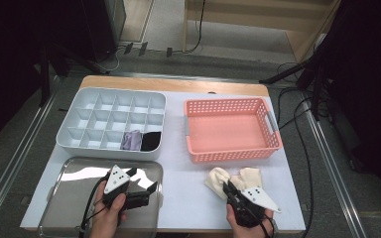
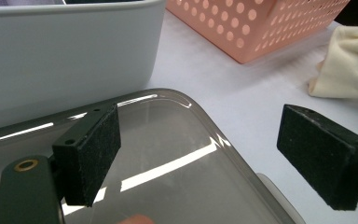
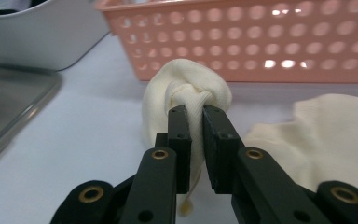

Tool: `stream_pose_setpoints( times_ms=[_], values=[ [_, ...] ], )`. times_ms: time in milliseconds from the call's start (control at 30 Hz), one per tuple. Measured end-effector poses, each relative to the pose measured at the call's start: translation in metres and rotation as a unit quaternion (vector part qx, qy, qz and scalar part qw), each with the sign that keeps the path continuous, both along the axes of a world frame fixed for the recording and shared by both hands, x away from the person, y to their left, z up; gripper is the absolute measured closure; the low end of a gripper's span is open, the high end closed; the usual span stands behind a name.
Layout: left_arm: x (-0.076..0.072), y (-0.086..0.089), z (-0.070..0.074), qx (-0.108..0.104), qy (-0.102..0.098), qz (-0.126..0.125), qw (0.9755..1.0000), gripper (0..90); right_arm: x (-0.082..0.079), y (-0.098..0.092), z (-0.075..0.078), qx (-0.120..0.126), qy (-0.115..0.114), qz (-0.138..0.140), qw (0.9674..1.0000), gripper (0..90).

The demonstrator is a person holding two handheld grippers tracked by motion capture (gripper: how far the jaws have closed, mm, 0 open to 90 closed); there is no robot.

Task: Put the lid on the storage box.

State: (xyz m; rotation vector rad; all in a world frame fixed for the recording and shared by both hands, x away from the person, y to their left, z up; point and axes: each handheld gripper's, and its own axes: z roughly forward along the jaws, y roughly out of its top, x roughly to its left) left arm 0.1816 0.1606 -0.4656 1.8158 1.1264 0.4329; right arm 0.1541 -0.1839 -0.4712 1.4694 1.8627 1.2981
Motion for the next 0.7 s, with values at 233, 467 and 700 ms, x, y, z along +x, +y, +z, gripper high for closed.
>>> stream_pose_setpoints(
  times_ms=[233, 467, 700],
  values=[
    [-0.001, -0.001, 0.000, 0.001, 0.002, -0.002, 1.0000, 14.0, -0.006, 0.028, -0.006, 0.022, 0.013, 0.070, 0.9972, 69.5],
    [-0.001, 0.000, 0.000, -0.001, 0.001, -0.001, 1.0000, 14.0, -0.012, 0.028, 0.002, 0.039, -0.018, 0.085, 0.9955, 59.8],
    [0.000, -0.002, -0.001, -0.001, 0.003, -0.004, 1.0000, 14.0, -0.005, 0.012, -0.003, 0.037, 0.006, 0.057, 0.9977, 59.5]
  ],
)
